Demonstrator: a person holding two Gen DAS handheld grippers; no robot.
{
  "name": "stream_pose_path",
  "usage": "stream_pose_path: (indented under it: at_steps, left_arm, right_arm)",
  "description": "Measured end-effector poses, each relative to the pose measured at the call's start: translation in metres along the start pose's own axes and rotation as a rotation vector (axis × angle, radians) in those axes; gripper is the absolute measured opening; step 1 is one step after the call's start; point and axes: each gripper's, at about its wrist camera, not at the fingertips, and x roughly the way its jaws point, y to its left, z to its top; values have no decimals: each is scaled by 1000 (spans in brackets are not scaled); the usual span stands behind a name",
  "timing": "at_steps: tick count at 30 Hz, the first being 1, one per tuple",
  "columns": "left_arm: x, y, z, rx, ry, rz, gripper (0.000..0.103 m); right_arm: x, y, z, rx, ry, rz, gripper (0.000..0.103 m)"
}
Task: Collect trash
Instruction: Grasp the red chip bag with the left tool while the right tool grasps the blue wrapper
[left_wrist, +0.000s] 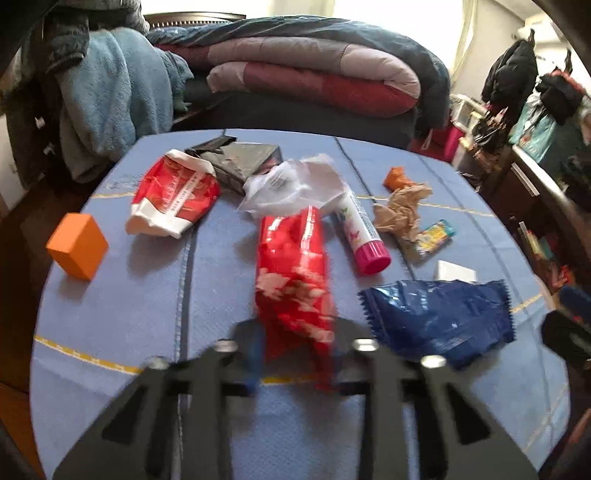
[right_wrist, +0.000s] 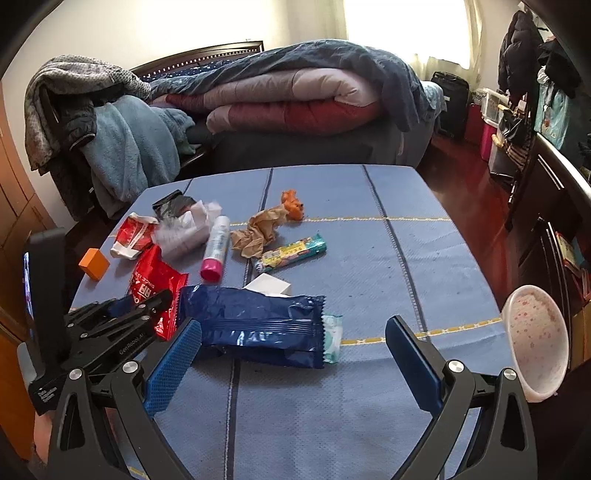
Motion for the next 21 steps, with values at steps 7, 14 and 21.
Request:
stream_pose_path:
  at_steps: [7,14,21]
  left_arm:
    - [-38,14,1,-41,-101,1,21]
    - [-61,25,-4,-64,-118,-12,22]
    - [-67,30,-1,-64,-132,-31,22]
  right_arm:
    - [20,27,-5,-50,40,37,99]
    - [54,54,-8,-104,74,-9,99]
    - [54,51,-11,-127,54,3,42]
